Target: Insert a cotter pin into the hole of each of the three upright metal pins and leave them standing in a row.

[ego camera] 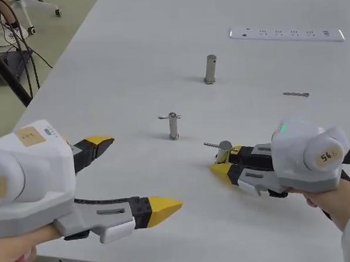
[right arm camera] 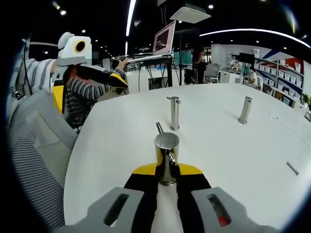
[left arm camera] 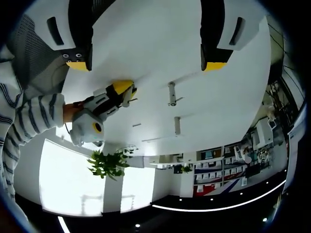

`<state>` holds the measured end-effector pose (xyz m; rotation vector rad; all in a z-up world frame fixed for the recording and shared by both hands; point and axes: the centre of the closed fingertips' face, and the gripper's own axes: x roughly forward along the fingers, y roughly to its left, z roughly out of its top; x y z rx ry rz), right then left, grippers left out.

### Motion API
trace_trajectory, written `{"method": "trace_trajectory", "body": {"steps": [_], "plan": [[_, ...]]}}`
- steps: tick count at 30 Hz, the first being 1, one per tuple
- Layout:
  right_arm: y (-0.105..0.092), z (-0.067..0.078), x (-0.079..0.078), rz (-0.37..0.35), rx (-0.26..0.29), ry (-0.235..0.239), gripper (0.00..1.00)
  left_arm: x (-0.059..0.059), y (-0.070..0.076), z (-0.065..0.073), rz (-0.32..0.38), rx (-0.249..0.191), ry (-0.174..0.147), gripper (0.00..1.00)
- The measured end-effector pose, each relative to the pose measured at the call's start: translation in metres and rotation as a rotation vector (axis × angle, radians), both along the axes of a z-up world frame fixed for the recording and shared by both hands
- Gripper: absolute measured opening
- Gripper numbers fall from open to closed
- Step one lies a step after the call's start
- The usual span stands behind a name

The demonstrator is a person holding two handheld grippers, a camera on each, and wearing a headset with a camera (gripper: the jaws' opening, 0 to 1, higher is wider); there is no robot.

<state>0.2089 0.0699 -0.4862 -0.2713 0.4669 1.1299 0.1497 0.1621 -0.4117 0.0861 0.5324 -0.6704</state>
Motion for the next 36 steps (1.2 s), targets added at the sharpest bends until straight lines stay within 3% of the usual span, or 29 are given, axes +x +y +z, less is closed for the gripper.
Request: {"method": "trace_trajectory", "body": {"steps": [13,22,26,36], "plan": [[-0.009,0.003,0.008,-0.025,0.005,-0.017,0.08,0.003,0.005,0.002,0.009,0.009,-0.002,0.91],[-0.021,0.015,0.031,-0.014,0.02,-0.037,0.08,0.004,0.002,0.004,0.0,0.02,0.004,0.91],[-0.029,0.016,0.039,0.021,-0.006,-0.055,0.08,0.002,-0.001,0.004,-0.006,0.02,0.009,0.91],[-0.039,0.019,0.054,0.077,-0.002,-0.054,0.08,-0.004,-0.005,0.004,0.006,0.034,0.03,0.91]]}}
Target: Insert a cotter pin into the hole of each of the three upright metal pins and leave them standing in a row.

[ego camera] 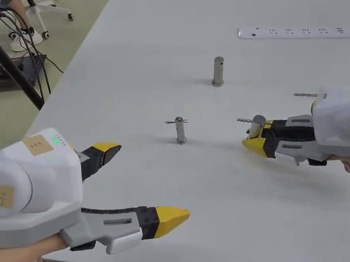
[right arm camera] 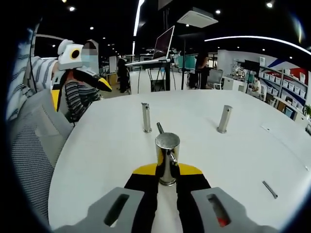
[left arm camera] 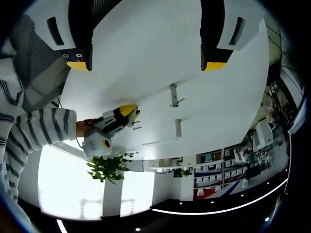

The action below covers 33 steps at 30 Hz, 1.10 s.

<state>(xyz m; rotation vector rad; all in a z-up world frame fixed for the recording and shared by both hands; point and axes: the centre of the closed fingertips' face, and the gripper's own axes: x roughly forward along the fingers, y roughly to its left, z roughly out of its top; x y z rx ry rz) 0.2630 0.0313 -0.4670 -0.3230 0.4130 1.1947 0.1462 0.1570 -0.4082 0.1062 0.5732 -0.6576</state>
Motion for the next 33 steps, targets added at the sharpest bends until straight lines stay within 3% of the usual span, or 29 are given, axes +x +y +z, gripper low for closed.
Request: {"method": "trace_trajectory", "body": {"steps": [6,24,33], "plan": [[0.001,-0.002,-0.001,0.032,0.025,0.017,0.08,-0.003,0.0,0.0,0.008,0.03,0.012,0.91],[0.01,-0.01,-0.006,0.055,0.057,0.031,0.08,-0.001,-0.013,0.004,0.007,0.042,0.018,0.91],[0.014,-0.013,-0.004,0.058,0.061,0.037,0.08,-0.003,-0.015,-0.002,-0.004,0.045,0.034,0.91]]}}
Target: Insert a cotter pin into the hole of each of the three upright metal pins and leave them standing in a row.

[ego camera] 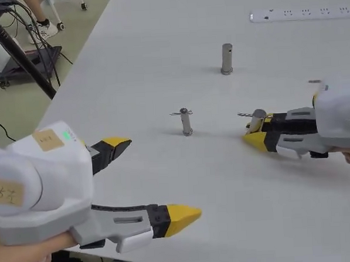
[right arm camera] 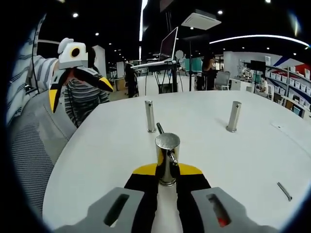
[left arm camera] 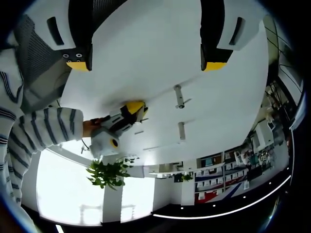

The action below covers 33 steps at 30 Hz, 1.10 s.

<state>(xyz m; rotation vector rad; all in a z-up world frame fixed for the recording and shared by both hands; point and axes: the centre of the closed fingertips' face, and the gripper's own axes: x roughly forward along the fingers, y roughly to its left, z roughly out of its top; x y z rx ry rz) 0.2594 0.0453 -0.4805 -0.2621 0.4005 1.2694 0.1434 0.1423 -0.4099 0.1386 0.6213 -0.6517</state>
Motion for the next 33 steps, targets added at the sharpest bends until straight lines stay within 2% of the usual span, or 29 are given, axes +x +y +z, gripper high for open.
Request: {"method": "trace_trajectory", "body": {"steps": [11,19,25,29,33], "plan": [[0.008,0.0005,0.0031,0.012,0.02,0.005,0.08,-0.0003,-0.0019,-0.0025,-0.011,0.001,0.01,0.9],[0.0097,-0.0001,0.0016,0.039,0.017,-0.011,0.09,-0.0015,-0.005,-0.0045,-0.022,-0.004,0.019,0.9],[0.01,-0.0001,0.002,0.03,0.015,-0.002,0.09,-0.0016,-0.0085,-0.0046,-0.03,-0.008,0.019,0.89],[0.01,-0.0005,0.0026,0.005,0.016,0.024,0.09,-0.0012,-0.0092,-0.0045,-0.033,-0.008,0.018,0.89],[0.0103,-0.0006,0.0031,-0.004,0.006,0.007,0.09,-0.0009,-0.009,-0.0042,-0.033,-0.008,0.016,0.89]]}}
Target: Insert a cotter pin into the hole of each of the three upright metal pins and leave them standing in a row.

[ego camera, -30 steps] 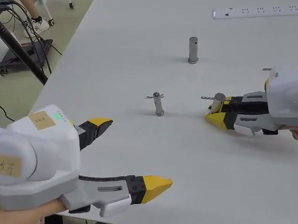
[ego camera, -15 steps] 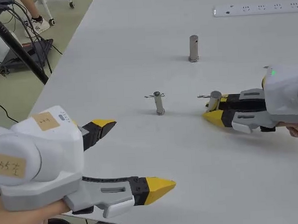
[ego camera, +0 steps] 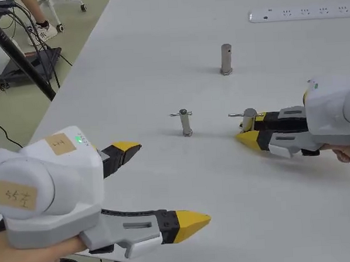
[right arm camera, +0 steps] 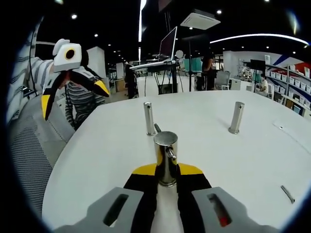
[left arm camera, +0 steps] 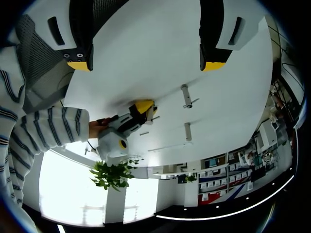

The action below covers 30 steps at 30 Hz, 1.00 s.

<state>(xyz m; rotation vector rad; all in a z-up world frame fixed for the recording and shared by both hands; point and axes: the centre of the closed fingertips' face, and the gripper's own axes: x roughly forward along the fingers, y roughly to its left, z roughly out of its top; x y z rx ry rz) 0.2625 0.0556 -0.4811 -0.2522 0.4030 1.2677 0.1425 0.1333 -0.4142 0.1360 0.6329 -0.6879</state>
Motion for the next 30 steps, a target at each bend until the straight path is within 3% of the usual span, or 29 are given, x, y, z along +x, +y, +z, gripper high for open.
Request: {"method": "trace_trajectory", "body": {"steps": [8,16,18,20,23,26,30], "plan": [[0.0,-0.001,0.001,-0.031,-0.003,-0.009,0.09,-0.001,0.0,0.0,0.002,-0.002,-0.002,0.89],[-0.001,0.001,0.002,-0.093,0.018,0.048,0.11,0.0,0.0,0.004,0.001,-0.007,-0.014,0.89],[-0.004,0.008,0.002,-0.119,0.036,0.062,0.12,0.0,0.0,0.006,0.003,-0.008,-0.019,0.89],[-0.009,0.018,0.002,-0.132,0.059,0.044,0.18,0.001,0.001,0.008,0.009,-0.013,-0.029,0.89],[-0.019,0.031,-0.002,-0.17,0.087,0.089,0.29,0.002,0.002,0.014,0.026,-0.034,-0.046,0.89],[-0.03,0.047,-0.011,-0.179,0.086,0.091,0.44,0.005,0.0,0.022,0.051,-0.089,-0.068,0.89],[-0.04,0.07,-0.019,-0.205,0.107,0.072,0.55,0.007,-0.003,0.029,0.066,-0.139,-0.086,0.89]]}}
